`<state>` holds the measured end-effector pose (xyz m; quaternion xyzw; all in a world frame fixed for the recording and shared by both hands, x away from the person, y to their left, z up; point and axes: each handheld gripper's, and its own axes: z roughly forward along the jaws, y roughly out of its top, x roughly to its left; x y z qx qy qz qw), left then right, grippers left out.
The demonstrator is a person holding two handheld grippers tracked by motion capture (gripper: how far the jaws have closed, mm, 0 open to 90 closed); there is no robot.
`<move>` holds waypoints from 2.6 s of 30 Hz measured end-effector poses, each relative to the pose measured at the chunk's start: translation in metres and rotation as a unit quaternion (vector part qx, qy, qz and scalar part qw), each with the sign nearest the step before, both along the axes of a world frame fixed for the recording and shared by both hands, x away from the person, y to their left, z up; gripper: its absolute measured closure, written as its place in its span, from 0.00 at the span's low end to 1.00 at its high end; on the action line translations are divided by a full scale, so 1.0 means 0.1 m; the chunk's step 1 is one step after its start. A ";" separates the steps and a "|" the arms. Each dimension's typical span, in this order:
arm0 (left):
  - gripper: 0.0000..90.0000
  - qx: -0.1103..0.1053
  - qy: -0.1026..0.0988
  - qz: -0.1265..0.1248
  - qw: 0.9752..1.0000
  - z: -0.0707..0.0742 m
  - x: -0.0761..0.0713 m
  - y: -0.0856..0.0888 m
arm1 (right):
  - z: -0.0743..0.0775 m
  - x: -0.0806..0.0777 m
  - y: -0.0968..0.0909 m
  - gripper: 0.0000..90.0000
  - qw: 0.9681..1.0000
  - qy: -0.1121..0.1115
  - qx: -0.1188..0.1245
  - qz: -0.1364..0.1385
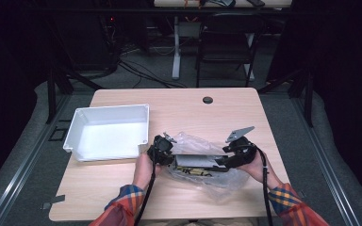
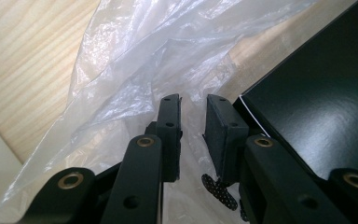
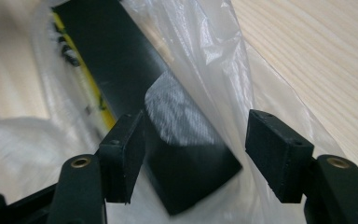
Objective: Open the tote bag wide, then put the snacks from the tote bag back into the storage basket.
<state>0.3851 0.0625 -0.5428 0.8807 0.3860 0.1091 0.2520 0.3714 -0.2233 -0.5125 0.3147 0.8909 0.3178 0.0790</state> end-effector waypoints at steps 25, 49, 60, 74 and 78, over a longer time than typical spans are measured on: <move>0.81 -0.016 0.006 -0.009 1.000 0.09 -0.01 0.11 | -0.28 0.41 0.17 0.97 0.994 -0.038 -0.061 -0.078; 0.22 -0.053 -0.009 -0.083 0.995 0.62 -0.16 0.40 | 0.31 -0.09 -0.48 0.17 0.995 -0.038 0.027 -0.091; 0.15 -0.026 -0.013 -0.122 0.992 0.73 -0.14 0.41 | 0.20 -0.23 -0.88 0.12 0.995 -0.021 0.034 -0.093; 0.13 0.007 -0.010 -0.164 0.986 0.74 -0.09 0.32 | 0.05 -0.32 -1.13 0.00 0.992 0.005 0.020 -0.124; 0.16 0.019 -0.008 -0.189 0.982 0.74 -0.07 0.24 | 0.03 -0.32 -1.12 0.00 0.993 0.004 0.014 -0.120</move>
